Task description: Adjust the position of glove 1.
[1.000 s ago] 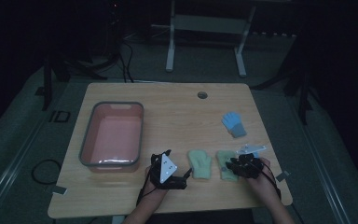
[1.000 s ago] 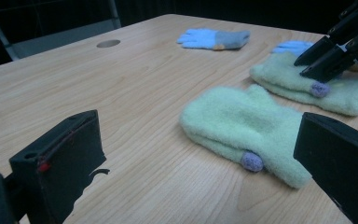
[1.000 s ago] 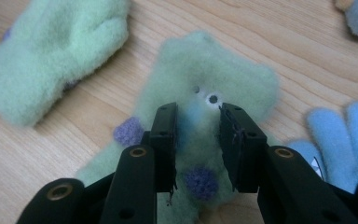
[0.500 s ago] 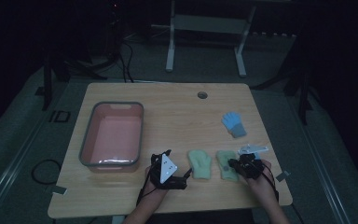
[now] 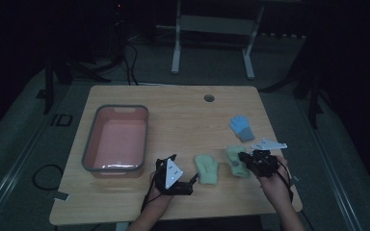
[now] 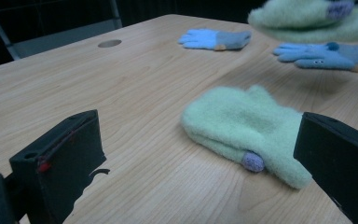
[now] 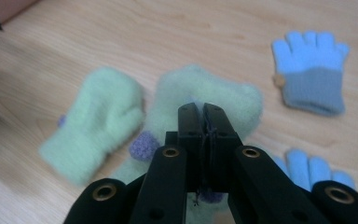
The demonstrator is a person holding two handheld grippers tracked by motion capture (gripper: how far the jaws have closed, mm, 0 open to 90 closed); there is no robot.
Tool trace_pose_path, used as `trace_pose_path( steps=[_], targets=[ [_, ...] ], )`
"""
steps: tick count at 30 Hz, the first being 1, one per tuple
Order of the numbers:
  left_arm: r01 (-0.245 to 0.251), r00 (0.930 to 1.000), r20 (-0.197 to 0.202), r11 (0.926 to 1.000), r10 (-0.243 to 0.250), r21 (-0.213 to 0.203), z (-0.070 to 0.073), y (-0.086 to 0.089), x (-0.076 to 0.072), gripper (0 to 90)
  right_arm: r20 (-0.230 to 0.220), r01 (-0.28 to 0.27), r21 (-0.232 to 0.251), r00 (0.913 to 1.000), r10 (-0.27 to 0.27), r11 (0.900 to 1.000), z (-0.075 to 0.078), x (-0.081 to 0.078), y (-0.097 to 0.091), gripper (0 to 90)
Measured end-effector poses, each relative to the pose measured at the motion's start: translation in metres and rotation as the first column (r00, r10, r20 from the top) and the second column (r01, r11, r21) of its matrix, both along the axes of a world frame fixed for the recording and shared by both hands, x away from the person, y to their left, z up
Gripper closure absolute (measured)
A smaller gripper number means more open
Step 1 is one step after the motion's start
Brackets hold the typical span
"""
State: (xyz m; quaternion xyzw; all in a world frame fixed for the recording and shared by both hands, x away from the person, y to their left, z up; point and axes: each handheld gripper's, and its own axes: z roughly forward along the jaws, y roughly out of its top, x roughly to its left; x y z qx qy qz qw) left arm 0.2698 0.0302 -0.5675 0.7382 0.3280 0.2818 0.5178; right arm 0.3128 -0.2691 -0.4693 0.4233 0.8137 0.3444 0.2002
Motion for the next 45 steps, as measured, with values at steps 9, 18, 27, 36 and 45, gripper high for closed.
trace_pose_path(
  steps=[9, 18, 27, 36, 45],
  targets=[
    [-0.001, 0.9999, -0.016, 0.9995, 0.001, -0.032, 0.000, 0.004, 0.002, 1.6, 0.001, -0.022, 0.021, 0.9998, 0.022, 0.9995, 0.012, 0.000, 0.028, 86.8],
    [-0.006, 0.9998, -0.019, 0.9989, 0.005, -0.047, 0.000, 0.006, 0.002, 1.6, -0.032, -0.088, 0.022, 0.9955, 0.089, 0.9958, 0.002, 0.002, 0.063, 86.8],
    [0.000, 0.9999, -0.013, 0.9993, 0.000, -0.037, 0.000, 0.006, 0.001, 1.5, -0.063, -0.087, 0.022, 0.9941, 0.089, 0.9959, -0.009, 0.004, 0.089, 86.8],
    [0.010, 0.9999, -0.006, 0.9996, -0.010, -0.026, 0.000, 0.004, 0.001, 1.6, -0.098, -0.062, 0.002, 0.9932, 0.062, 0.9981, -0.031, 0.006, 0.090, 86.7],
    [0.000, 1.0000, -0.008, 0.9998, 0.000, -0.021, 0.000, 0.003, 0.000, 1.6, -0.124, -0.067, -0.008, 0.9901, 0.065, 0.9977, -0.042, 0.008, 0.091, 86.4]
  ],
)
